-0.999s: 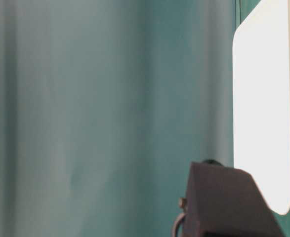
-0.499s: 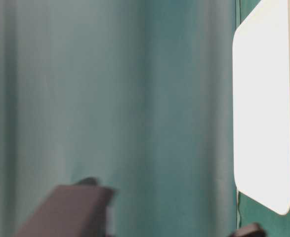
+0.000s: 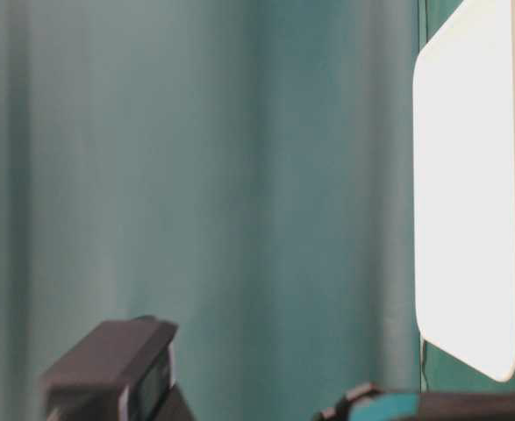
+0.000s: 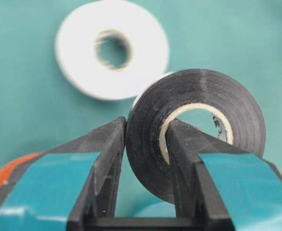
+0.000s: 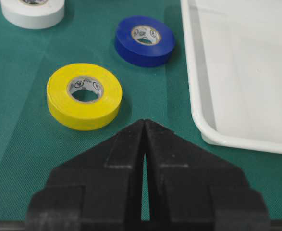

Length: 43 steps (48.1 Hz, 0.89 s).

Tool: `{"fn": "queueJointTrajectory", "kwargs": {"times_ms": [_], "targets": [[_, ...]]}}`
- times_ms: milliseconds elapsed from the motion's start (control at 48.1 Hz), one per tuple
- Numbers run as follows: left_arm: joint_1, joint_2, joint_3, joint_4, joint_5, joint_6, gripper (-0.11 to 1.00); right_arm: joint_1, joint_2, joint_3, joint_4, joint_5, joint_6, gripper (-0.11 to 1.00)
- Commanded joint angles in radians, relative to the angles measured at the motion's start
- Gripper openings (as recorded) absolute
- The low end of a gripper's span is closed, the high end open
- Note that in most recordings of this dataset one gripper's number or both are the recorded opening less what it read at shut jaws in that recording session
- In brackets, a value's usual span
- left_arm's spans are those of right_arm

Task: Put the tape into the white case with the left arm.
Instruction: 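Lift the black tape and carry it into the white tray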

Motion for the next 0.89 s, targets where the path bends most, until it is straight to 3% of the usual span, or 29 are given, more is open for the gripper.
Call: {"fn": "queueJointTrajectory", "kwargs": {"times_ms": [0, 291, 541, 874], "targets": [[0.063, -0.048, -0.003, 0.003, -0.002, 0.002, 0.24, -0.002, 0.008, -0.011, -0.003, -0.009, 0.002, -0.09], [0.295, -0.063, 0.006, 0.003, -0.003, 0.017, 0.24, -0.002, 0.008, -0.011, -0.003, -0.009, 0.002, -0.09], [0.471, -0.048, 0.005, 0.003, -0.003, 0.133, 0.24, 0.0, 0.008, -0.011, -0.003, -0.009, 0.002, -0.09], [0.612, 0.005, -0.025, 0.003, -0.018, 0.172, 0.24, -0.002, 0.008, -0.009, -0.003, -0.009, 0.002, -0.09]]}}
